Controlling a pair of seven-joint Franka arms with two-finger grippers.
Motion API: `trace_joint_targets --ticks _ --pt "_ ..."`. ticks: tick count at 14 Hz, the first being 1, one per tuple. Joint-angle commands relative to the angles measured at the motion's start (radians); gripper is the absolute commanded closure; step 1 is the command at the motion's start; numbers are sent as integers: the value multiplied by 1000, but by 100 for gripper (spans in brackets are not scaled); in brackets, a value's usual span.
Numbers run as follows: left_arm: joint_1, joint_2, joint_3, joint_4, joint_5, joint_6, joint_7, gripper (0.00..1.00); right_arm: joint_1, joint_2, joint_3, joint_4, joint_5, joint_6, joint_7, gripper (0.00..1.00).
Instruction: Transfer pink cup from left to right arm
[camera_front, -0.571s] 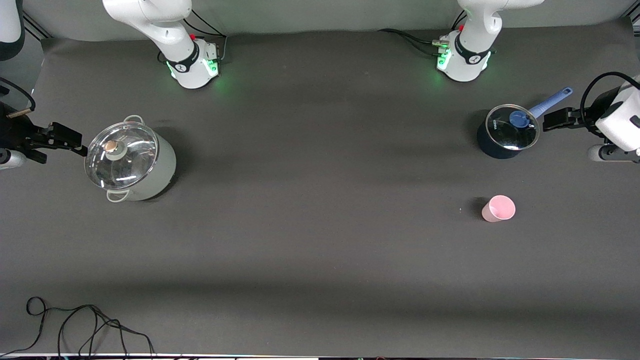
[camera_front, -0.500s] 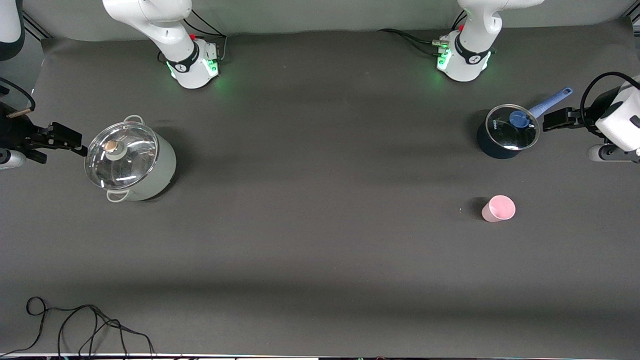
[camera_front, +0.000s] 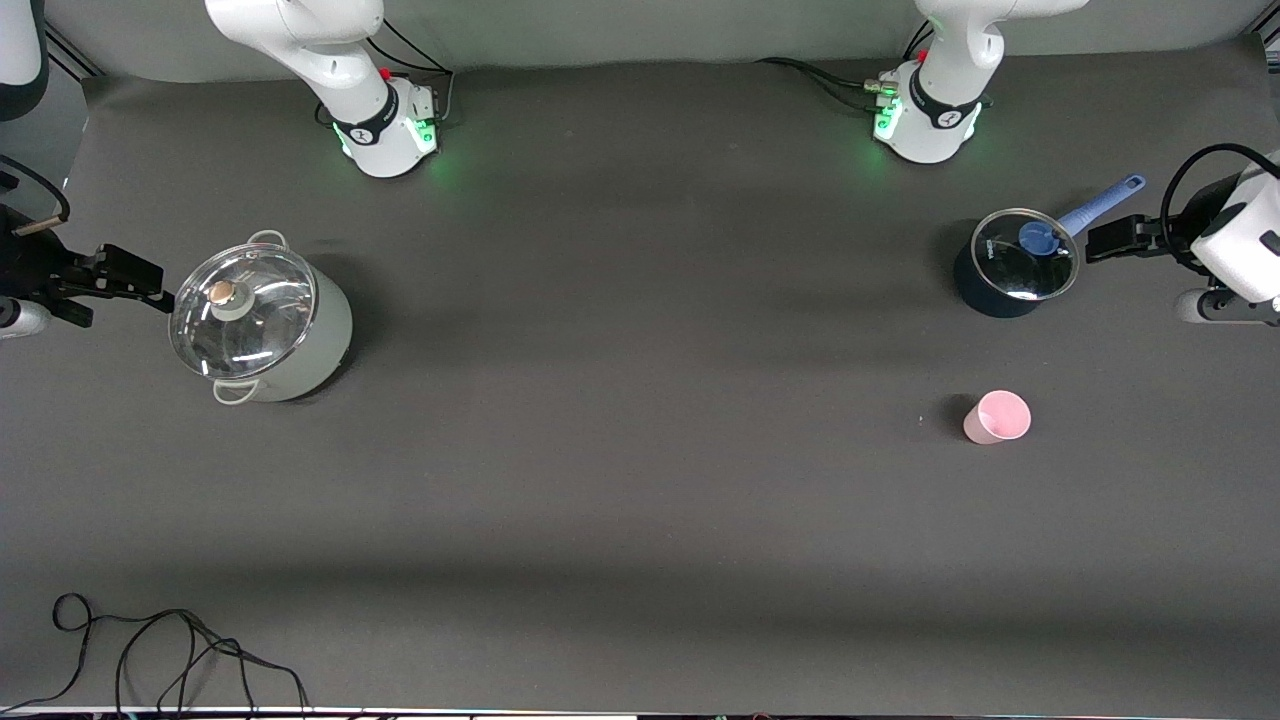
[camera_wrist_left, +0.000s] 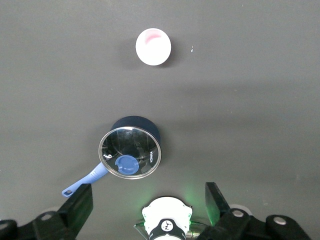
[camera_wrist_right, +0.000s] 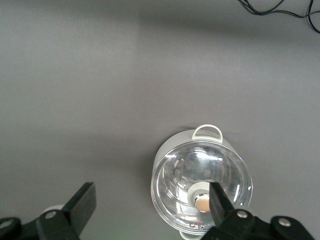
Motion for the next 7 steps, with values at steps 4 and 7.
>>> trace_joint_targets --ticks 4,7 --pt "-3 11 9 27 -1 -26 82 0 8 19 -8 18 11 9 -17 0" --pt "25 18 18 27 13 -18 325 0 8 19 -7 20 10 14 -19 0"
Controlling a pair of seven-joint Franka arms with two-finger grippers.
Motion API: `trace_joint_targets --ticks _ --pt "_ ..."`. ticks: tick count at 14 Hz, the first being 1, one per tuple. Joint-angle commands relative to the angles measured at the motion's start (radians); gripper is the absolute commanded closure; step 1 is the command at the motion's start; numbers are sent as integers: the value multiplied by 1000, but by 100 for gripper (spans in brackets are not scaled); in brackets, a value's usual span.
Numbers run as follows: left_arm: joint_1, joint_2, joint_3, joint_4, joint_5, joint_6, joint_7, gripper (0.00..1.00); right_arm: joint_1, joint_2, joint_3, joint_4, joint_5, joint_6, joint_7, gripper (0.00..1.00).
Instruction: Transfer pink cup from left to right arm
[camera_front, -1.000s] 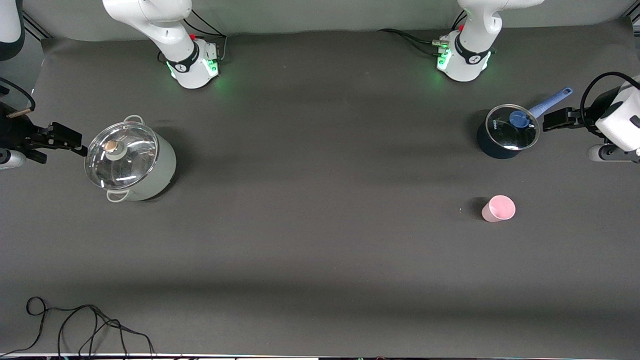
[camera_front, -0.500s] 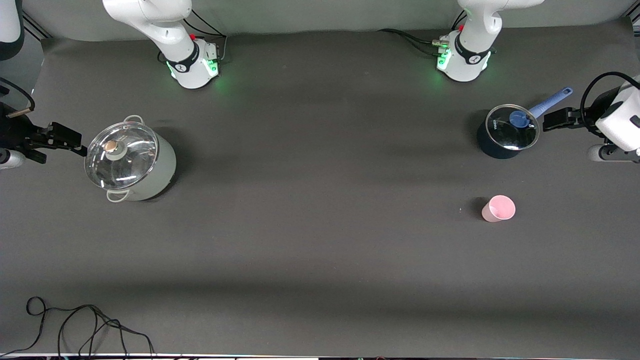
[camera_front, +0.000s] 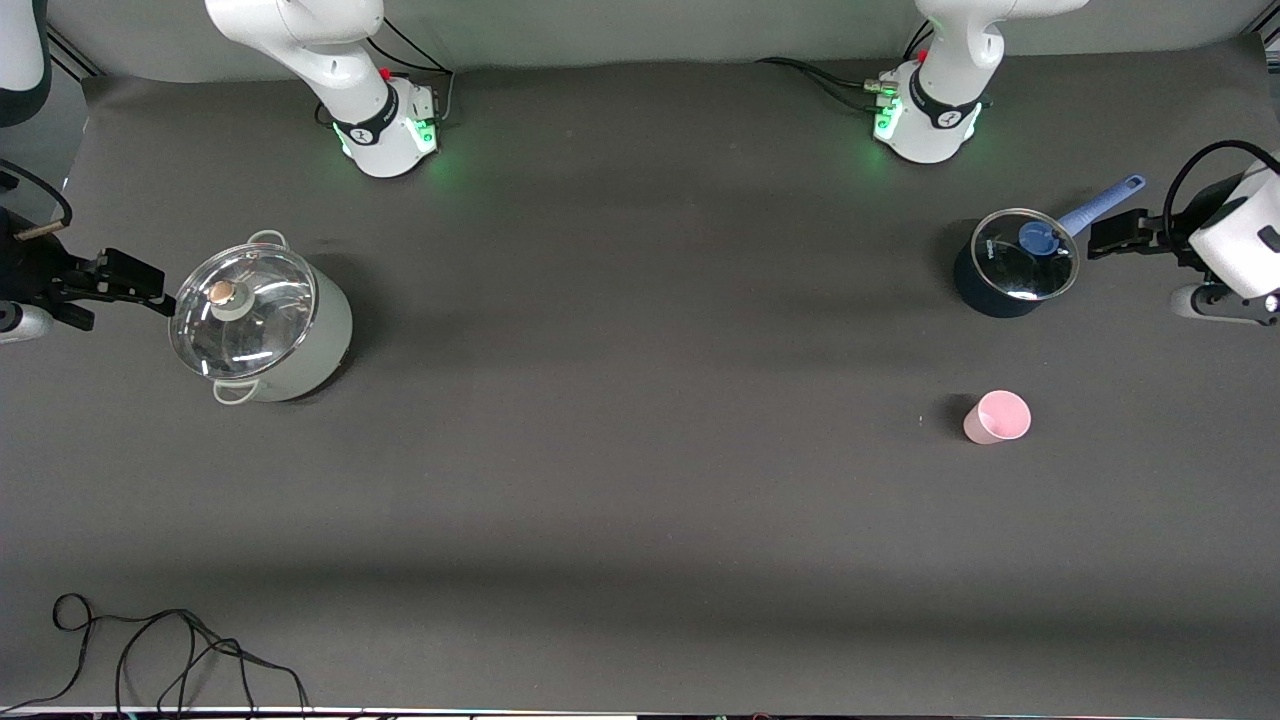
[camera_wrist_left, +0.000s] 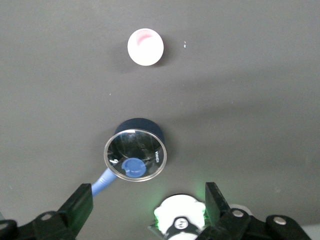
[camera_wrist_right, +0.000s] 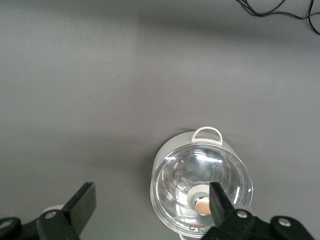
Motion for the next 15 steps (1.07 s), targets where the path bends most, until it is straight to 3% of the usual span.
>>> trace_joint_targets --ticks 1,5,10,15 --pt "41 17 7 27 11 -6 241 0 8 7 -9 18 14 1 -19 0" --pt "79 26 15 25 51 32 600 0 8 4 -7 24 18 1 -13 0" --pt "206 26 13 22 22 165 1149 0 8 6 -7 27 17 2 -17 0" --pt "351 81 13 22 -237 200 1533 0 8 6 -10 34 16 1 -11 0"
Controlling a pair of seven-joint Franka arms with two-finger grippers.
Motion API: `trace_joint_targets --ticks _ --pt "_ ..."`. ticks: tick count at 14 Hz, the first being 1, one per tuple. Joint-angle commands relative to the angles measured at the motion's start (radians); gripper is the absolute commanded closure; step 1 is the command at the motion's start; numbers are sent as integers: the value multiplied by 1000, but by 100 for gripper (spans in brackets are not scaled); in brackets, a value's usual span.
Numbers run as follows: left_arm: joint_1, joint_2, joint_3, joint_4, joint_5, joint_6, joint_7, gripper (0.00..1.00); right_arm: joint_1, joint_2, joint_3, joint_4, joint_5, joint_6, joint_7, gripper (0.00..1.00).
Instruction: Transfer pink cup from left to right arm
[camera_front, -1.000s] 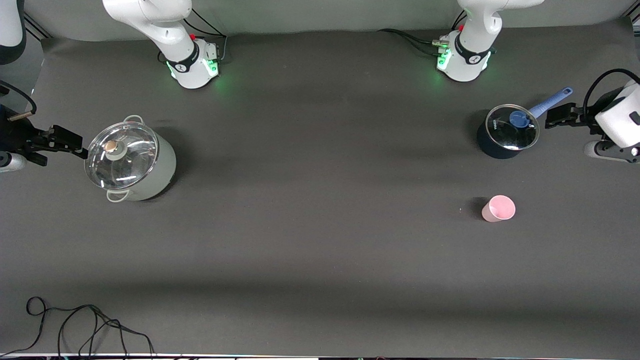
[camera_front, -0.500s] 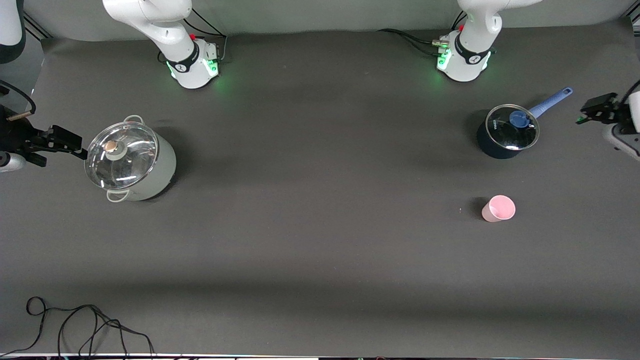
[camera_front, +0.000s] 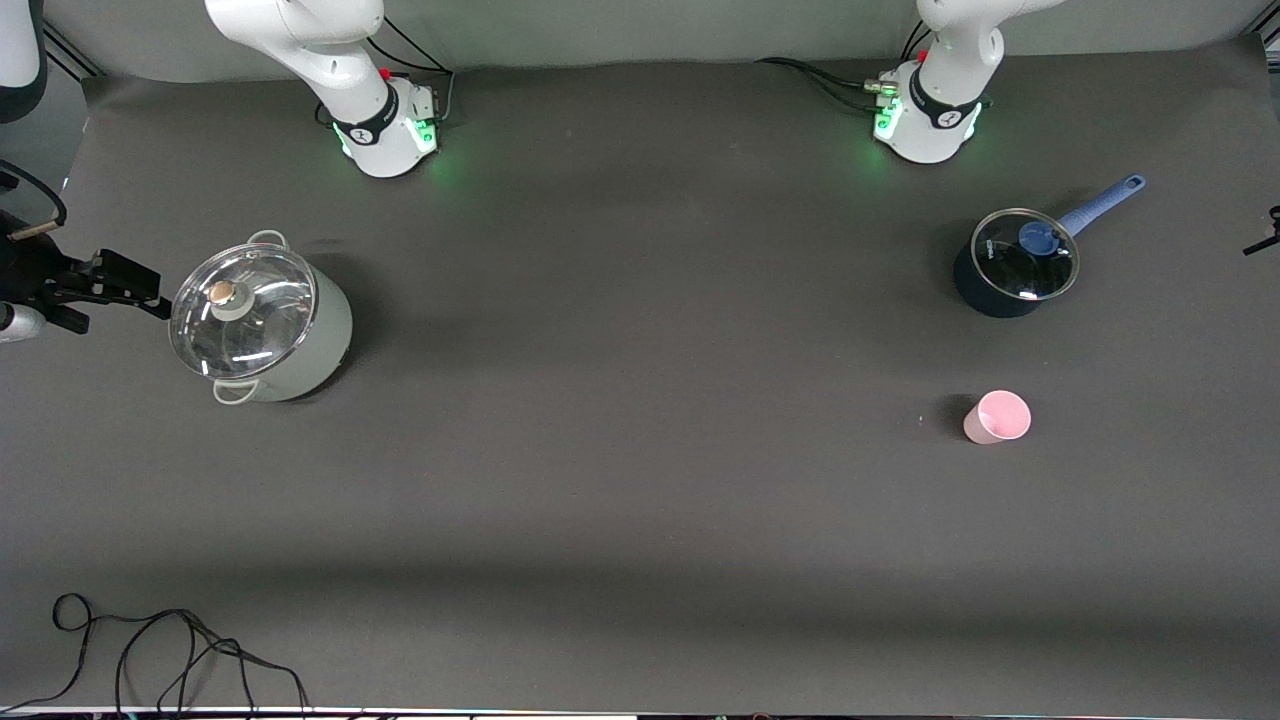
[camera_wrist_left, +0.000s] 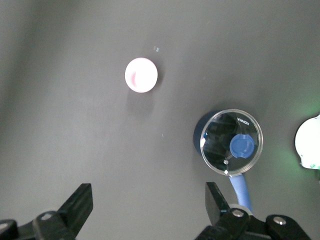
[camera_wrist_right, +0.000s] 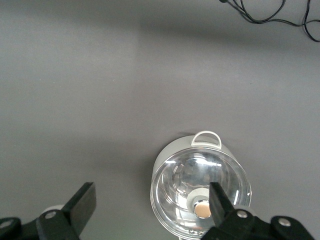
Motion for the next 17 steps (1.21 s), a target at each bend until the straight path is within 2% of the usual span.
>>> trace_joint_targets --ticks 1,4,9,14,17 --pt "79 52 -6 19 -144 1 214 0 7 7 -8 16 14 -1 -10 0" --pt "137 129 -6 20 -286 -21 394 0 7 10 -7 14 14 1 -9 0" --pt "251 329 -7 25 -529 -99 676 0 7 17 -8 14 9 2 -8 0" --pt "311 607 -15 57 -692 -117 935 0 5 15 -10 8 3 1 -6 0" --pt "315 704 -15 54 -744 -127 1023 0 5 15 -10 7 3 -1 -5 0"
